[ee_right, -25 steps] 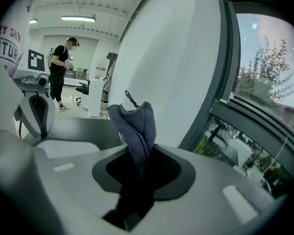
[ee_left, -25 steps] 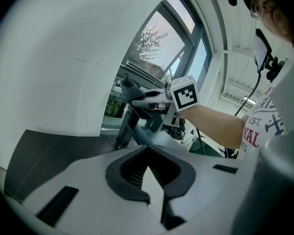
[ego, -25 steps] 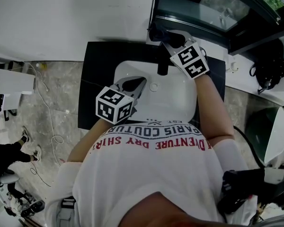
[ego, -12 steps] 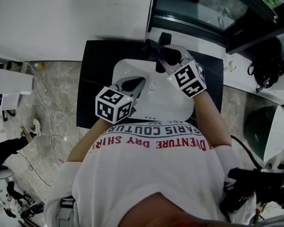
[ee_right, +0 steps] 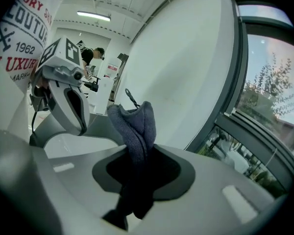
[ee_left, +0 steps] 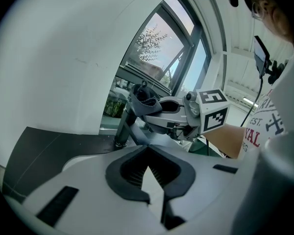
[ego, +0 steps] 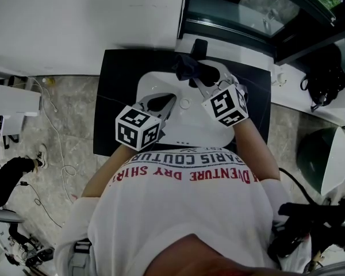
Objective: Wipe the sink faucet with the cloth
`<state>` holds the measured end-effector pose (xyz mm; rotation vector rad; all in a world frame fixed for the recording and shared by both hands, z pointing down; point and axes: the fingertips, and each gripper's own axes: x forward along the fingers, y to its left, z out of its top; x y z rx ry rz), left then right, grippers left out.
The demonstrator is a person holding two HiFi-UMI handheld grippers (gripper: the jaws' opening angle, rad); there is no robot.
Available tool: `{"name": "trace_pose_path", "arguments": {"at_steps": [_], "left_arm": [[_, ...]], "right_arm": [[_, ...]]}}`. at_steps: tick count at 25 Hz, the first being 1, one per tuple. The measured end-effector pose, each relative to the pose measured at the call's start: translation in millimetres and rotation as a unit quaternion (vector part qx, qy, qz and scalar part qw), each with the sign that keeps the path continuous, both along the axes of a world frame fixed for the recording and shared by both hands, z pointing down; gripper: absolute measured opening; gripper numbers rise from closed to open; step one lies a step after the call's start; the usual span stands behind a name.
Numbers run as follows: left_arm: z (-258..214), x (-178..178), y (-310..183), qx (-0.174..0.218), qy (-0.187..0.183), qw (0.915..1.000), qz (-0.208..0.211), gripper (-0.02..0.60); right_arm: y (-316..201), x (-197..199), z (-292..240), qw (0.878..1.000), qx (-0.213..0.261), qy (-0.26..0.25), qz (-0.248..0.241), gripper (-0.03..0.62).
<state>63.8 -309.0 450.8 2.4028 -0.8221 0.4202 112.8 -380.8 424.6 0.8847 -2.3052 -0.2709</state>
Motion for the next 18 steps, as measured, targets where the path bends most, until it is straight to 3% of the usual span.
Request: {"name": "trace_pose_path", "arguments": {"at_steps": [8, 18], "left_arm": [[4, -1, 4, -0.006, 0.001, 1.0, 0.0, 0.002], [6, 0, 4, -0.008, -0.002, 1.0, 0.003, 0.001]], "right_arm": [[31, 11, 26, 0.994, 0.019, 0.098, -0.034, 0.078], [2, 40, 64, 0.981, 0.007, 0.196, -0.004, 0.078]]}}
